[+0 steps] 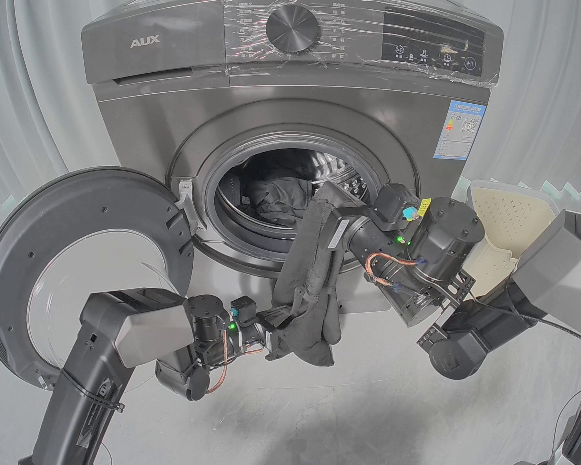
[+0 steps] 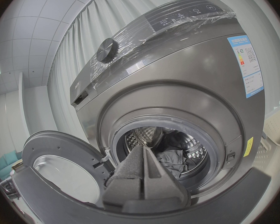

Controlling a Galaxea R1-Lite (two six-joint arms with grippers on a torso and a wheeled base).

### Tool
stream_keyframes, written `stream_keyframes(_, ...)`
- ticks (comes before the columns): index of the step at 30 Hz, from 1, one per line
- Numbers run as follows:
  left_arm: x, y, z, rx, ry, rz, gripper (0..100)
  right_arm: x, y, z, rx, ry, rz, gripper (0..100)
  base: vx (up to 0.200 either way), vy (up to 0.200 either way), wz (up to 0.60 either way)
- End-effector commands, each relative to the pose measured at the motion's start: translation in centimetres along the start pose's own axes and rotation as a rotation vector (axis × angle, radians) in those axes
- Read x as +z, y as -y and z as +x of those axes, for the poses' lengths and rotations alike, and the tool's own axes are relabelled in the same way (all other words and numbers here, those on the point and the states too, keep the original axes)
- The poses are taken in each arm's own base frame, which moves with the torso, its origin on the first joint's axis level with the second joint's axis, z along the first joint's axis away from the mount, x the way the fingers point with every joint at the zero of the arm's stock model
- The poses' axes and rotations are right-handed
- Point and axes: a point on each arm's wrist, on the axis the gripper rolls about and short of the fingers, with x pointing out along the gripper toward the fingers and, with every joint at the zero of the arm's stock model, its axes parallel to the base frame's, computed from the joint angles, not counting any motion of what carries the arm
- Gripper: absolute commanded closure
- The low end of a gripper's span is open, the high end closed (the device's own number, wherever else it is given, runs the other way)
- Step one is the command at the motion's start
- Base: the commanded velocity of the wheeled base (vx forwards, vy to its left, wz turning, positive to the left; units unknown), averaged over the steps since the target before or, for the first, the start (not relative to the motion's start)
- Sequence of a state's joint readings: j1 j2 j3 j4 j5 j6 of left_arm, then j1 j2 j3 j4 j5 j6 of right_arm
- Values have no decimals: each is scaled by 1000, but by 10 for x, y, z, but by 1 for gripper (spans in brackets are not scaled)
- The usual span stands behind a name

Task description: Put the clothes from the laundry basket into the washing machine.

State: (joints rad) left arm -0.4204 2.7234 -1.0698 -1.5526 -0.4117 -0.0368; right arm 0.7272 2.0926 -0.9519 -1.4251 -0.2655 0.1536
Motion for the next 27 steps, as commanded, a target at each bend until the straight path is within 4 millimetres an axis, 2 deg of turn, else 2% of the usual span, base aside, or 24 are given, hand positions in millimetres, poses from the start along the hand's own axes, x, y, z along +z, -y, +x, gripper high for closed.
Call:
stream_keyframes(1, 54, 0, -40, 40, 15, 9, 100, 3, 26, 5, -67, 9, -14, 100, 0, 0, 0)
stream_keyframes(5, 80, 4, -67, 55, 19, 15, 100, -3, 40, -2, -100, -27, -30, 100, 0, 0, 0)
stream_keyframes(9, 114, 18, -96, 60, 50, 29, 100, -16, 47, -20, -113, -89, -39, 100, 0, 0, 0)
stream_keyframes(14, 141, 36, -127, 60, 80, 44, 100, -26, 58, -40, -130, -137, -33, 100, 0, 0, 0)
stream_keyframes(23, 177, 58, -167, 65, 162, 81, 100, -33, 69, -71, -172, -223, 50, 100, 0, 0, 0)
stream_keyframes(27, 181, 64, -178, 66, 172, 84, 100, -33, 71, -85, -172, -265, 68, 100, 0, 0, 0)
